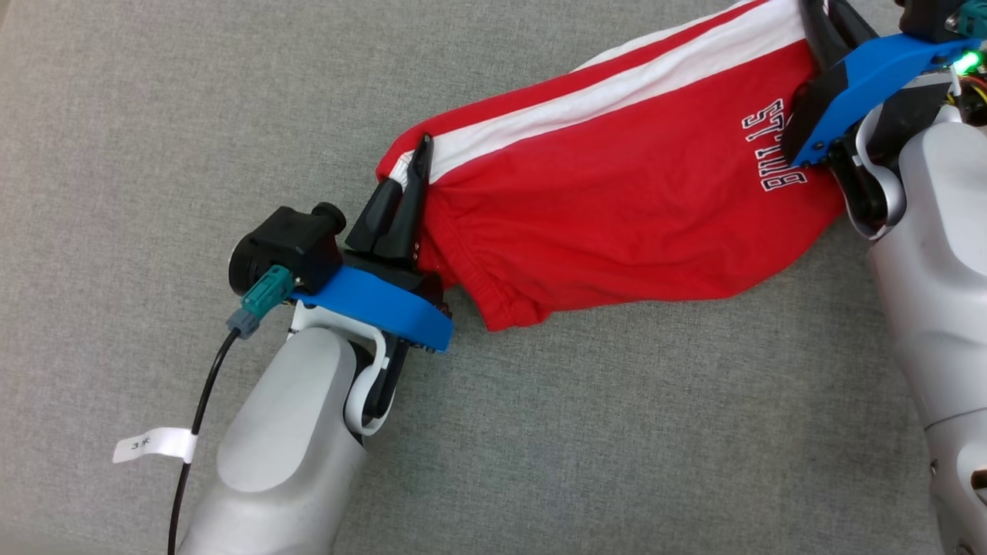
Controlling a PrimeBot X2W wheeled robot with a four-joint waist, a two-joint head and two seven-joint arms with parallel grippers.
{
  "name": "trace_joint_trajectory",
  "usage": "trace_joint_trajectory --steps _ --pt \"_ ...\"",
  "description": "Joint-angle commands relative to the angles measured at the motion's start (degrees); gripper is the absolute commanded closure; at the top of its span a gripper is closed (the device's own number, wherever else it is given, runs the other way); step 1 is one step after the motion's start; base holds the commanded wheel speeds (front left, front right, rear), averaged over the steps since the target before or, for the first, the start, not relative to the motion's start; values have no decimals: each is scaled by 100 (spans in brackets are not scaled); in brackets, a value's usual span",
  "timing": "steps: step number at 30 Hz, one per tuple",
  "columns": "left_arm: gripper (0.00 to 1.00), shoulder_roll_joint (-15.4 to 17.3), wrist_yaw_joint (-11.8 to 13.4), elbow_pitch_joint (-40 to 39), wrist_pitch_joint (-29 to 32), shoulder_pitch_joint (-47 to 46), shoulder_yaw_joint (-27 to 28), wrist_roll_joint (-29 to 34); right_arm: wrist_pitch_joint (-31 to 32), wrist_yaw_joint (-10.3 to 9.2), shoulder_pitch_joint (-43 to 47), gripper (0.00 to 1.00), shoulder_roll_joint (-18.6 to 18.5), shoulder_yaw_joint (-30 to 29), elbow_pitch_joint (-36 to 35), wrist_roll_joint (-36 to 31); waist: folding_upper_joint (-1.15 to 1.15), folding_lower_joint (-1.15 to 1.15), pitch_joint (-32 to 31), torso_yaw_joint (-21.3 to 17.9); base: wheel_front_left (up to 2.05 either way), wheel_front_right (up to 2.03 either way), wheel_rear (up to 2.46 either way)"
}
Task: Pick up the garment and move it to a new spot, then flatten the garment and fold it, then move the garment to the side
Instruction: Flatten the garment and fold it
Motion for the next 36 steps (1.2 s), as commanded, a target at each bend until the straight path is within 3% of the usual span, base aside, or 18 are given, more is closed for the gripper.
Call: trace_joint_trajectory --steps 1,8,19,36 --pt "0 -12 -35 45 -27 -130 -2 40 -127 3 -180 0 -11 35 124 -1 0 -2 -14 -10 0 0 0" --pt "0 -37 -27 185 -26 118 25 222 -530 3 -51 0 -78 368 619 237 0 -2 -277 -147 0 0 0" --pt "0 103 69 -376 -27 1018 381 577 -759 3 603 0 -454 843 819 735 0 -2 -761 -242 0 0 0" --pt "0 24 550 -1918 -26 2045 1834 928 -471 3 1134 0 -665 1260 1209 1178 0 -2 -912 -44 0 0 0"
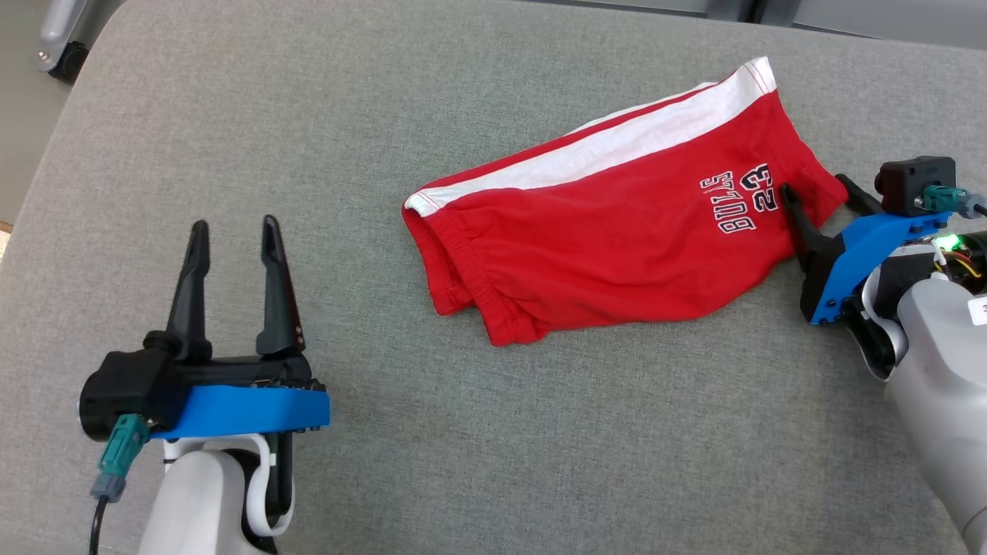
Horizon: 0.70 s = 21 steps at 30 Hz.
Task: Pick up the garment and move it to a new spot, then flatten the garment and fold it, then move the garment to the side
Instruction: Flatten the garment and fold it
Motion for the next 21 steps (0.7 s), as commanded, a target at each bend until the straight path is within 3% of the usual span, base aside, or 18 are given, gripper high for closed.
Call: trace_joint_trajectory --steps 1,4,5,6,13,21 --pt "0 -1 34 -49 -26 63 55 45 55 3 89 0 18 38 62 25 0 1 2 8 0 0 0" --pt "0 -37 36 -111 -27 144 192 96 108 4 156 0 105 89 134 106 0 1 -3 27 0 0 0" --pt "0 -49 30 -108 -26 169 217 120 143 5 183 69 136 97 149 166 0 1 -10 28 0 0 0" --pt "0 -56 24 -103 -26 179 244 127 148 6 204 100 173 102 153 226 0 1 -22 25 0 0 0" --pt "0 -75 16 -38 -26 293 309 262 -391 3 224 100 248 30 -34 484 0 1 -217 -186 0 0 0" --pt "0 -75 -9 -11 -27 449 352 404 -811 3 932 100 367 -105 -559 860 0 1 -573 -681 0 0 0"
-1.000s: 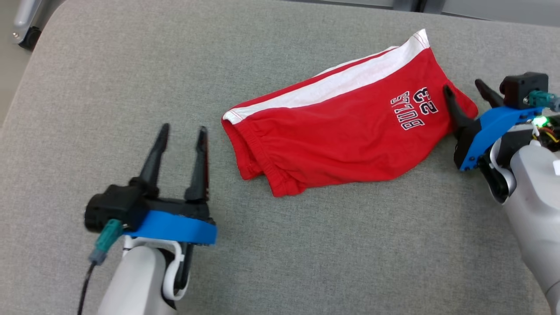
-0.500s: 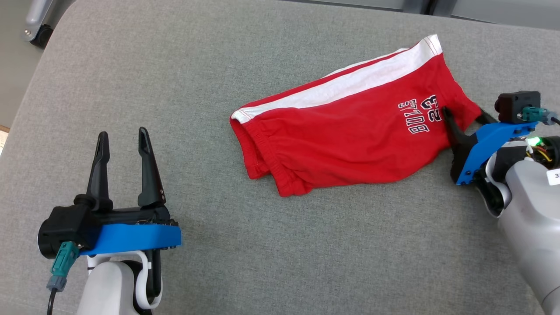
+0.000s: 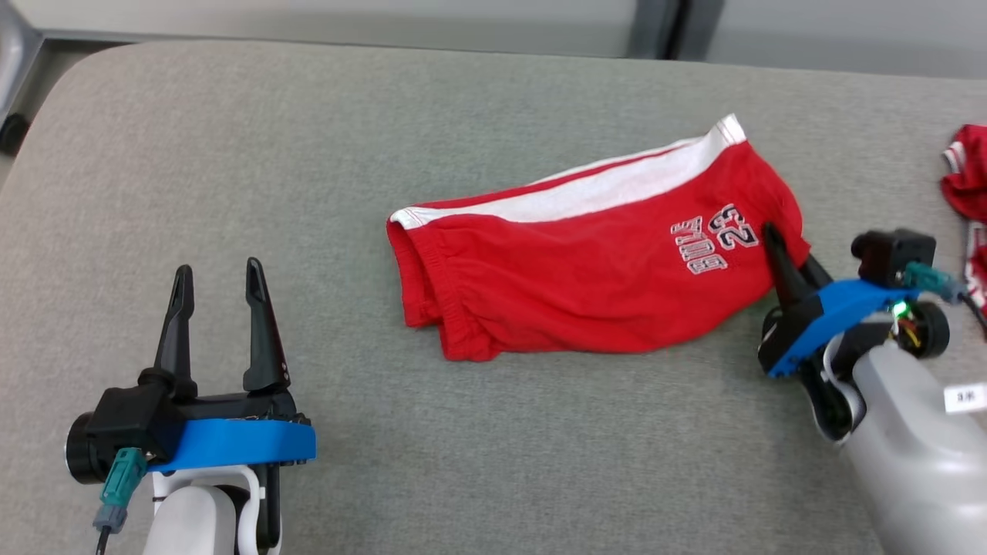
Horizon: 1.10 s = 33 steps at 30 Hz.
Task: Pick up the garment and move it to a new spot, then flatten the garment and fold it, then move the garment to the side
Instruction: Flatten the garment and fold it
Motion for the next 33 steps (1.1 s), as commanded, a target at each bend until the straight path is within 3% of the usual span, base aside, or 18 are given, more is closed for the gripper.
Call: trace_joint_trajectory --steps 1,9,17,24,33 --pt "0 -7 -4 -5 -27 46 3 50 -50 3 250 100 2 -39 -91 82 0 0 -178 -194 0 0 0" --pt "0 -6 -27 23 -26 229 -13 98 -130 3 1654 100 -114 -830 -919 327 0 0 -460 -515 0 0 0" --pt "0 -6 -60 26 -26 368 -44 131 -127 3 2326 100 -88 -1582 -1336 -98 0 0 -574 -549 0 0 0" --pt "0 -7 -84 100 -27 331 -92 93 90 3 2153 100 222 -1878 -1840 -445 0 0 -616 -447 0 0 0" --pt "0 -7 -65 156 -27 236 -281 32 547 3 1460 100 728 -1642 -2476 -900 0 0 -673 -141 0 0 0"
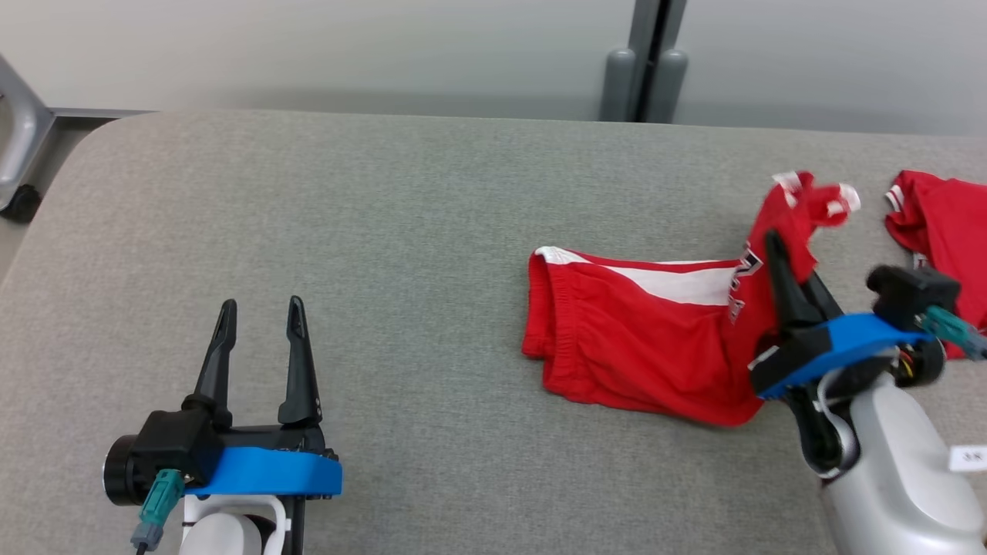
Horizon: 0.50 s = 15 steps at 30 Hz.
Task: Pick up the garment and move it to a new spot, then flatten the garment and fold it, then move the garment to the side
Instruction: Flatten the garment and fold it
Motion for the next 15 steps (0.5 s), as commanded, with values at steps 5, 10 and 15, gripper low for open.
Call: trace_joint_trajectory --steps 5,10,15 --pt "0 -5 36 9 -26 -114 -66 -61 158 3 -350 100 206 291 -7 -224 0 0 12 237 0 0 0" --pt "0 -6 65 15 -26 -114 -173 -143 135 3 -497 100 354 730 194 -363 0 0 28 472 0 0 0" --pt "0 -6 120 -18 -26 -50 -185 -187 10 3 -302 100 427 1350 245 -379 0 0 74 606 0 0 0"
